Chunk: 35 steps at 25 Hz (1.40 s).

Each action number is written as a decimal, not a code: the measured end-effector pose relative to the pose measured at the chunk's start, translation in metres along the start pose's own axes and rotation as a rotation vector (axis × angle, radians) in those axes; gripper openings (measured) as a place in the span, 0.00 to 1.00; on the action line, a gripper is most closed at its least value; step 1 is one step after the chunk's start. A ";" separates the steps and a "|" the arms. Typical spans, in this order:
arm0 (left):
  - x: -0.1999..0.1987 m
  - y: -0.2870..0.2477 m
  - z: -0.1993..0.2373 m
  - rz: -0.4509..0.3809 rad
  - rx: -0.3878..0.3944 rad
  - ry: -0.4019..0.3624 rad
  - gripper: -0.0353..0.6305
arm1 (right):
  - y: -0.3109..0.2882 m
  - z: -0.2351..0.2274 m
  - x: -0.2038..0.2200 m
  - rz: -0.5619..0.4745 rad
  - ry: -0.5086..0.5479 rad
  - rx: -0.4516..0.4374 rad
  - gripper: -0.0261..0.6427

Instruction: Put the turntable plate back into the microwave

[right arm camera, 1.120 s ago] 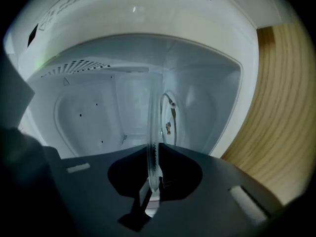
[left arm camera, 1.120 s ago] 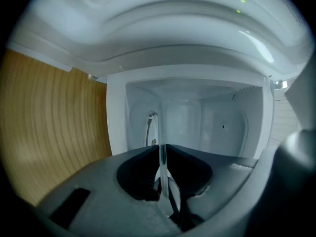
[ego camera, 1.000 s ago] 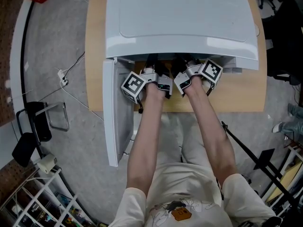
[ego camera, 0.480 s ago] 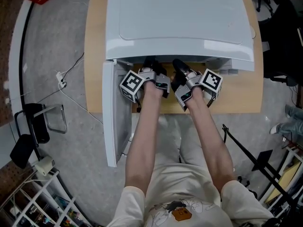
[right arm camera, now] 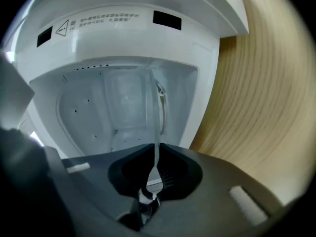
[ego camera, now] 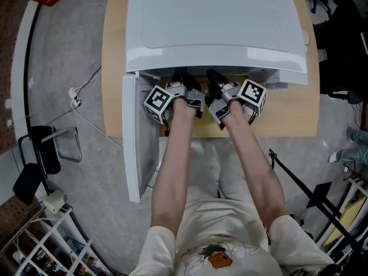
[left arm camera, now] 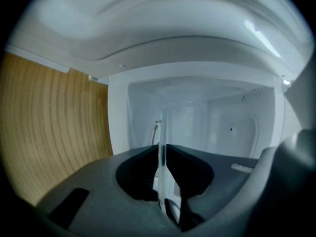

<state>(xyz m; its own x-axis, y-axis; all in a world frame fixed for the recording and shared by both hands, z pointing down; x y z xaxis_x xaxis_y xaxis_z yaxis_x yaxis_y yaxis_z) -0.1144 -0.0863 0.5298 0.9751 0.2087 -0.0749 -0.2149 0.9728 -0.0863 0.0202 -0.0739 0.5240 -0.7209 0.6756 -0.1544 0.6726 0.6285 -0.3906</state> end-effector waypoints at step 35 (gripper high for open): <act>0.024 0.018 0.010 0.086 -0.140 -0.024 0.05 | 0.009 -0.006 -0.010 -0.055 0.061 0.104 0.13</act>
<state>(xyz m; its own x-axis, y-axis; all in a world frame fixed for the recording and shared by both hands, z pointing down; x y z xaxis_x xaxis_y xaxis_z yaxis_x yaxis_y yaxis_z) -0.0940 -0.0631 0.5367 0.9534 0.2947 -0.0641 -0.3016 0.9282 -0.2180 0.0342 -0.0726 0.5277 -0.7430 0.6650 -0.0761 0.6089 0.6244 -0.4893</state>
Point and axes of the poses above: the fingertips, and each gripper's own axes: y backward along the fingers, z to its left, x out of its underside, the point moved 4 cm from there along y, backward along the fingers, and after that the axes turned 7 degrees about x, right-handed, at the moved point
